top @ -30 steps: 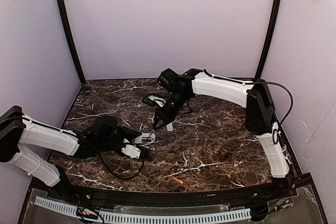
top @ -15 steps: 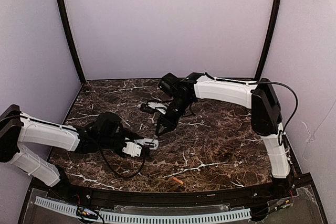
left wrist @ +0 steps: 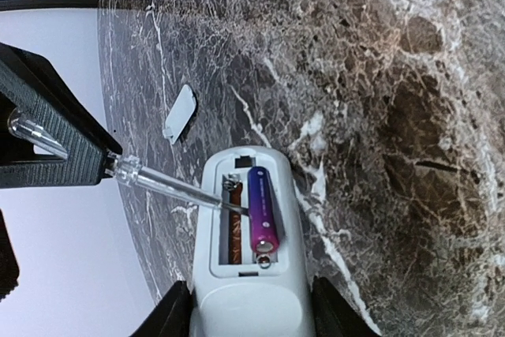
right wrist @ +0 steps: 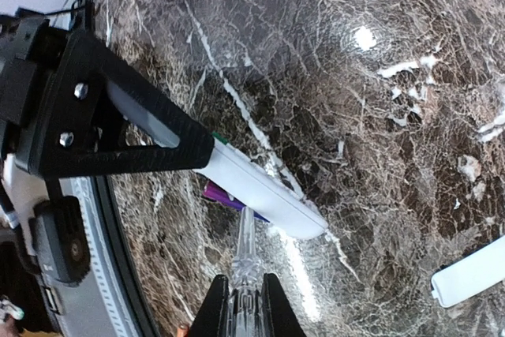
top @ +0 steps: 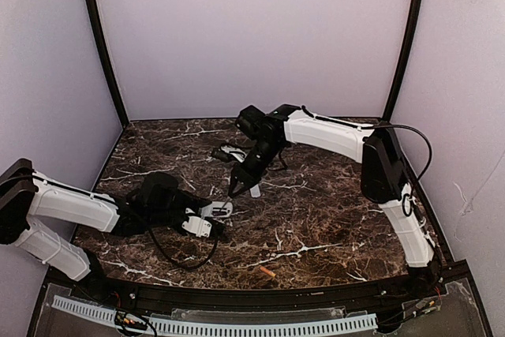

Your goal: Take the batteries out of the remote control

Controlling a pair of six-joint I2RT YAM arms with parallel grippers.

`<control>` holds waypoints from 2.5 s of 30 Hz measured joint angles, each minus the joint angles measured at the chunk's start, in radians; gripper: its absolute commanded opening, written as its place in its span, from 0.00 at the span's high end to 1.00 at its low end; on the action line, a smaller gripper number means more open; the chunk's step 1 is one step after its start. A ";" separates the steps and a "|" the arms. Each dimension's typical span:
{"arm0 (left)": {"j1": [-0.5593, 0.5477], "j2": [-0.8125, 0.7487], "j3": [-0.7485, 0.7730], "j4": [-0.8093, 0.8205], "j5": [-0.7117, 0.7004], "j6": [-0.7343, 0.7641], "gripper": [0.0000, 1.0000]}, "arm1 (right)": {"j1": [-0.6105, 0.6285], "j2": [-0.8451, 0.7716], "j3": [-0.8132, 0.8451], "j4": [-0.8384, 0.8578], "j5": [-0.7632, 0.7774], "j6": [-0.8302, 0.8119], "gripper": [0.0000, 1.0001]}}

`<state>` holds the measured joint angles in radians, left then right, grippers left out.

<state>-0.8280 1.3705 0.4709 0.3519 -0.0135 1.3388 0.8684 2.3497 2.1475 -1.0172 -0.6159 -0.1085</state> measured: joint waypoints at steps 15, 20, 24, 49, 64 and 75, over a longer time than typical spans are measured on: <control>-0.021 0.000 -0.021 0.050 -0.097 0.109 1.00 | -0.046 0.084 0.088 -0.029 -0.109 0.296 1.00; -0.021 0.000 -0.021 0.050 -0.098 0.101 1.00 | -0.047 0.055 0.036 0.011 -0.103 0.295 1.00; -0.024 0.000 -0.018 0.051 -0.090 0.064 1.00 | -0.047 0.012 -0.028 0.047 -0.087 0.277 1.00; -0.006 -0.013 0.034 0.070 -0.044 -0.193 1.00 | -0.045 -0.341 -0.438 0.270 -0.033 0.272 1.00; 0.008 -0.055 0.039 0.106 -0.027 -0.376 1.00 | -0.077 -0.544 -0.666 0.431 0.039 0.324 1.00; 0.008 -0.074 0.077 0.170 -0.048 -0.676 0.99 | -0.115 -0.785 -0.835 0.562 0.118 0.322 1.00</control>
<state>-0.8200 1.2961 0.5484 0.5217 -0.0616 0.6632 0.7536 1.5646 1.3125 -0.4549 -0.4980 0.2138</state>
